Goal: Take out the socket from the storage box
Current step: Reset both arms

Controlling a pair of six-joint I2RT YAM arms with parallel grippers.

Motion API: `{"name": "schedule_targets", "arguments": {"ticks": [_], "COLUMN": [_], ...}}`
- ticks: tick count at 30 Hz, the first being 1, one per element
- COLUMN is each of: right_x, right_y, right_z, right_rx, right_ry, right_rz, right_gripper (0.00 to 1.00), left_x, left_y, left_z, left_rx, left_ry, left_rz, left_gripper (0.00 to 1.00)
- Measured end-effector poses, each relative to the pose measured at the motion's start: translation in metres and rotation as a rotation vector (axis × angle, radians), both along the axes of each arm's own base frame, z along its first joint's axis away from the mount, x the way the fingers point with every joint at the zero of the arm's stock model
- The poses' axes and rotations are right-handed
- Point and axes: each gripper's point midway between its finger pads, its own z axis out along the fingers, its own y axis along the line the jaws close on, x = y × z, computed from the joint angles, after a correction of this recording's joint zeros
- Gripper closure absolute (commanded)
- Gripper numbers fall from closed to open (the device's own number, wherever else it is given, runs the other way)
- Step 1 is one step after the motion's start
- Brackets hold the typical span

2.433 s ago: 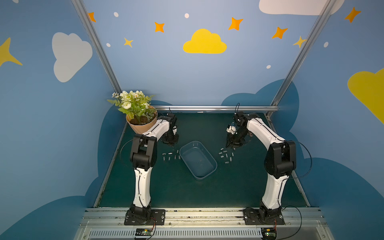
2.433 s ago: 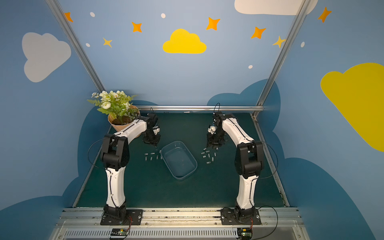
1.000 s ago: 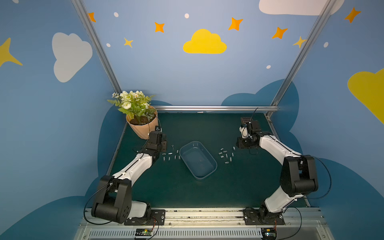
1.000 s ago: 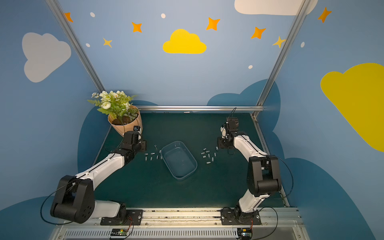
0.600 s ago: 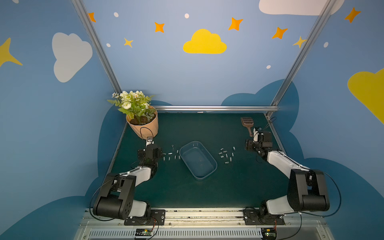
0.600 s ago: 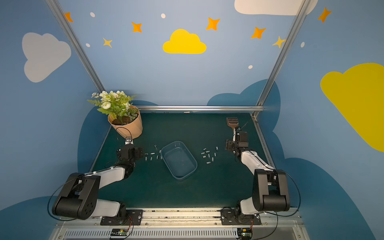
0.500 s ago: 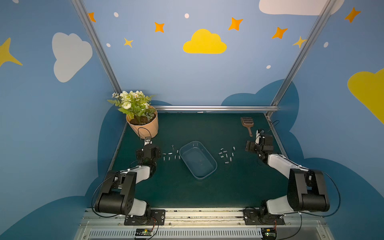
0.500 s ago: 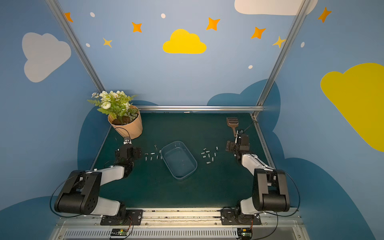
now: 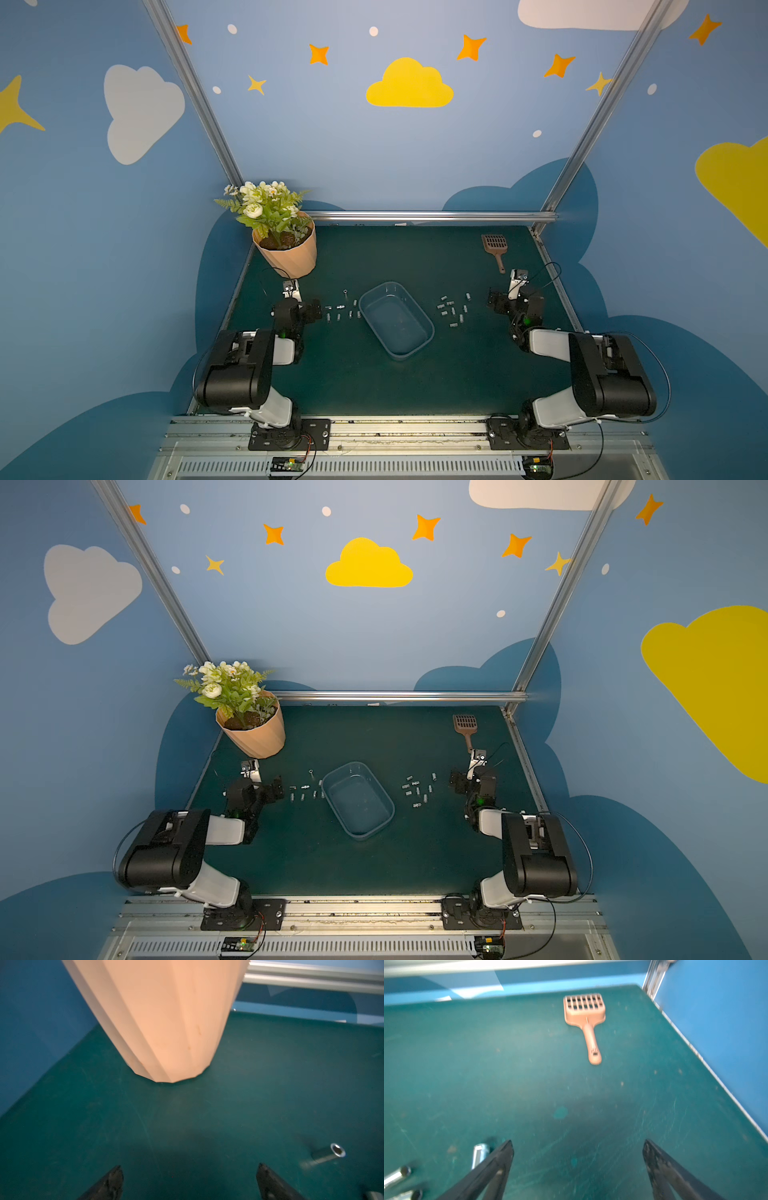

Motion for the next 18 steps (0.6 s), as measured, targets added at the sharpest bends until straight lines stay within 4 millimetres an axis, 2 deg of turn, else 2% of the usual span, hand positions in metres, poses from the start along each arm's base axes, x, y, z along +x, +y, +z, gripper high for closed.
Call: {"name": "schedule_targets", "arguments": {"ticks": [2,6,18], "right_x": [-0.002,-0.009,-0.004], "right_y": [0.004,0.010,0.013], "right_z": [0.000,-0.015,-0.002], "right_rx": [-0.005,-0.009,-0.009], "right_ry": [-0.032,-0.007,-0.073], "right_rz": [0.031,0.068,0.085], "right_gripper": [0.02,0.02,0.02], "left_x": [0.003,0.011,0.015], "left_y": [-0.004,-0.007,-0.019], "left_z": [0.005,0.020,0.026], "left_rx": [-0.006,-0.006,0.003], "left_ry": [-0.014,-0.078,-0.101], "left_rz": [-0.020,-0.042,-0.100], "left_gripper": [0.00,0.00,0.00]}}
